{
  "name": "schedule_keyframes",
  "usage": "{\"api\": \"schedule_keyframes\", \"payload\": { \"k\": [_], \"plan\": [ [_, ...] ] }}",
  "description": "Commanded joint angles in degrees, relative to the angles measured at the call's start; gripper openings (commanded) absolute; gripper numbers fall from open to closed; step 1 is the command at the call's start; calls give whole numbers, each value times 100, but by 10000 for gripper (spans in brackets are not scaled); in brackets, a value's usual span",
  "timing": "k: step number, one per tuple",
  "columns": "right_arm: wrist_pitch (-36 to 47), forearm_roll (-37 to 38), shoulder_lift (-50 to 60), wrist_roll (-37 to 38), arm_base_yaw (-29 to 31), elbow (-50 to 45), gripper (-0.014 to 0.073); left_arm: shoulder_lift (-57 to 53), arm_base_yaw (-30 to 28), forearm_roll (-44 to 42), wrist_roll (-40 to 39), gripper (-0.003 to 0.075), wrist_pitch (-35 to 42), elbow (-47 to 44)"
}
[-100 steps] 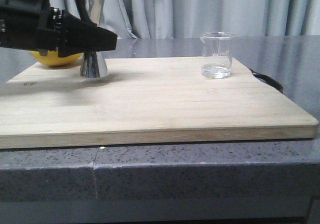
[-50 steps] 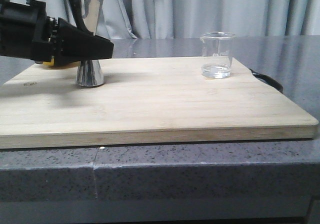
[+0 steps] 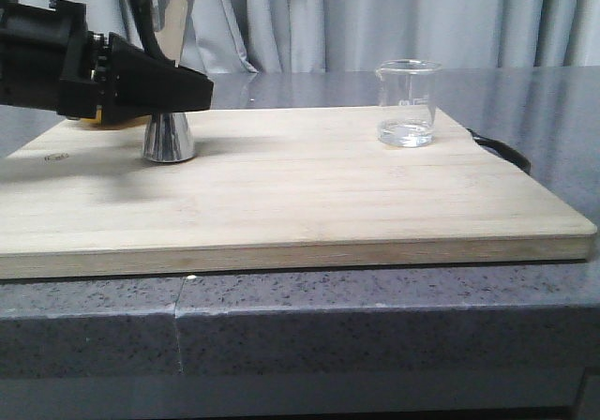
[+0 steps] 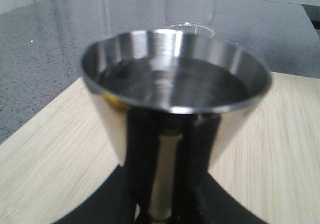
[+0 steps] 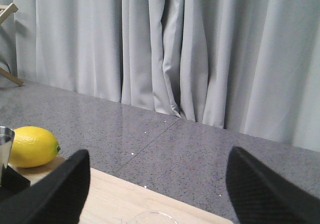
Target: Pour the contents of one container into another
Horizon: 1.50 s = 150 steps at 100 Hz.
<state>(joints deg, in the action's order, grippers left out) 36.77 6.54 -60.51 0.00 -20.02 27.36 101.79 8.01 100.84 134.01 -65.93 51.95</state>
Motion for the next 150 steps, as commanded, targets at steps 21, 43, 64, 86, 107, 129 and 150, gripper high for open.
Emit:
{"api": "schedule_keyframes", "payload": {
  "k": [21,43,64,86,107,129,150],
  "plan": [
    [405,13,132,0,28,122,510,-217,-22,125,12,-19,-696,109],
    [405,13,132,0,28,122,510,-217,-22,47,12,-19,-696,109],
    [415,13,132,0,28,122,510,-217,-22,37,12,-19,-645,109],
    [415,13,132,0,28,122,510,-217,-22,47,12,-19,-437,109],
    [427,13,132,0,28,122,510,-217,-22,69,12,-19,-398,109],
    [449,13,132,0,28,122,510,-217,-22,69,12,-18,-398,109],
    [449,13,132,0,28,122,510,-217,-22,69,12,-17,-398,109]
  ]
}}
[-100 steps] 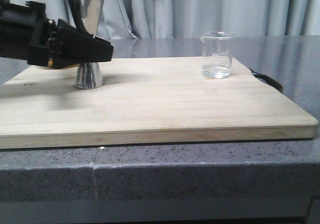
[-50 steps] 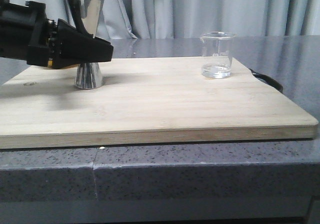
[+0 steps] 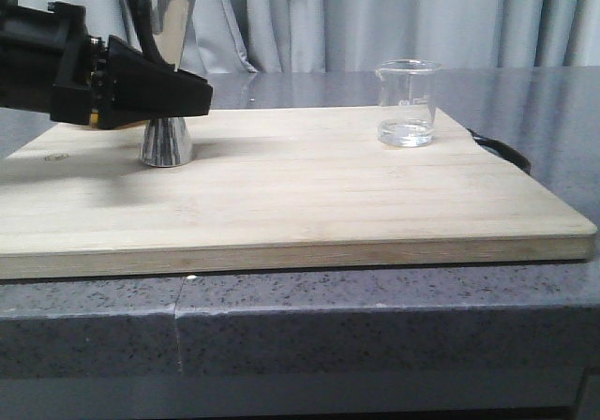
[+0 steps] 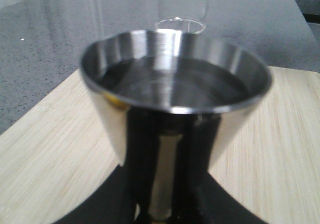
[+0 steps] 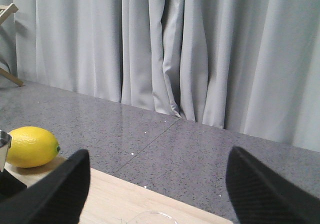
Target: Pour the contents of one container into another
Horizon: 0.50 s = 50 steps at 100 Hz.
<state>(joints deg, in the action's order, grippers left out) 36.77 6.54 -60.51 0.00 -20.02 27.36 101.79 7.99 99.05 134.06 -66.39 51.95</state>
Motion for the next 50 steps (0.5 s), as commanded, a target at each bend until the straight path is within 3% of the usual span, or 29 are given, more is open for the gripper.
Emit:
{"api": "schedule_keyframes", "payload": {
  "k": [1,50],
  "plan": [
    [449,13,132,0,28,122,510,-217,-20,248,7,-17,-352,109],
    [496,13,132,0,28,122,510,-217,-20,210,7,-19,-352,109]
  ]
}}
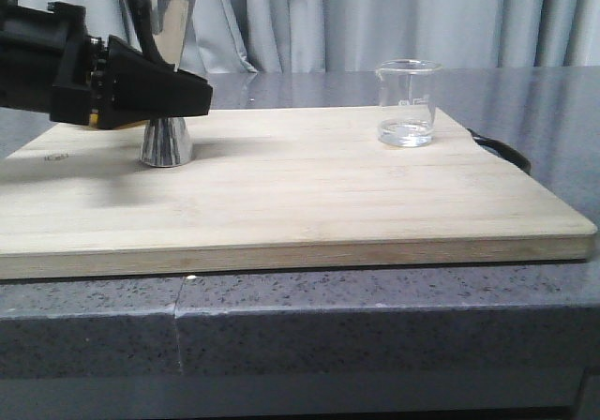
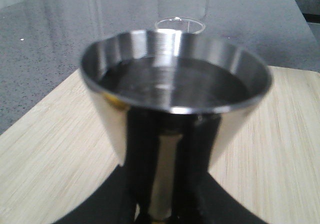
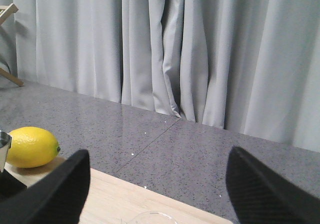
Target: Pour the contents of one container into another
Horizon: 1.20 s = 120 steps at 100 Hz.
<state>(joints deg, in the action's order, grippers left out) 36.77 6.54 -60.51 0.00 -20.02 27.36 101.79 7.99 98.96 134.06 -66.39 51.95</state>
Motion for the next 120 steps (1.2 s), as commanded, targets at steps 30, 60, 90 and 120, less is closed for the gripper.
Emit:
{"api": "schedule_keyframes", "payload": {
  "k": [30,60,90,120],
  "plan": [
    [540,13,132,0,28,122,510,-217,-20,231,7,27,-352,109],
    [540,13,132,0,28,122,510,-217,-20,231,7,127,-363,109],
    [566,13,132,0,28,122,510,-217,-20,231,7,276,-386,109],
    [582,13,132,0,28,122,510,-217,-20,253,7,426,-386,109]
  ]
}}
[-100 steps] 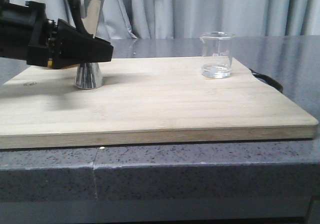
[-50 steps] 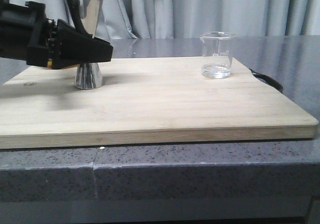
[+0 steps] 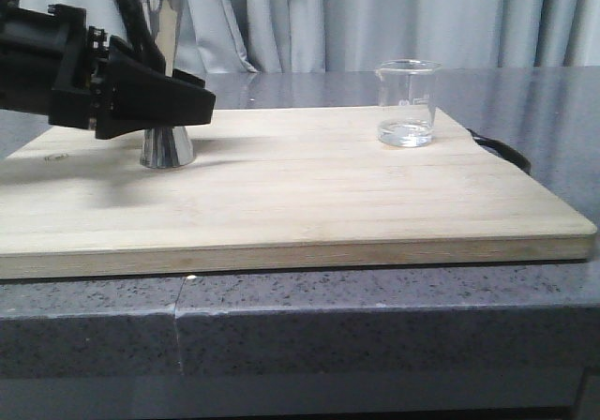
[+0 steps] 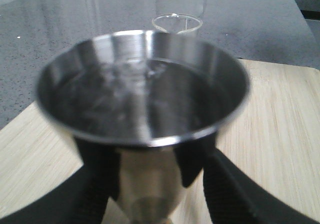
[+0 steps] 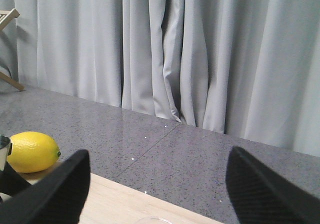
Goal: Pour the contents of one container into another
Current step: 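Open the left gripper and pull it back from the jigger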
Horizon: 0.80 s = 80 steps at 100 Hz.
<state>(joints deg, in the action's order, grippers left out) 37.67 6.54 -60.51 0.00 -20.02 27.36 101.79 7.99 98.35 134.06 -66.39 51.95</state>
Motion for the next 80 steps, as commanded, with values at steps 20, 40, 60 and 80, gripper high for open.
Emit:
{"api": "schedule_keyframes", "payload": {
  "k": [20,40,60,80],
  "plan": [
    [492,13,132,0,28,122,510,-217,-20,473,7,540,-366,109],
    [492,13,132,0,28,122,510,-217,-158,445,-273,549,-408,109],
    [517,13,132,0,28,122,510,-228,-379,237,-489,549,-694,109],
    [536,13,132,0,28,122,510,-240,-548,-84,-601,549,-694,109]
  ]
}}
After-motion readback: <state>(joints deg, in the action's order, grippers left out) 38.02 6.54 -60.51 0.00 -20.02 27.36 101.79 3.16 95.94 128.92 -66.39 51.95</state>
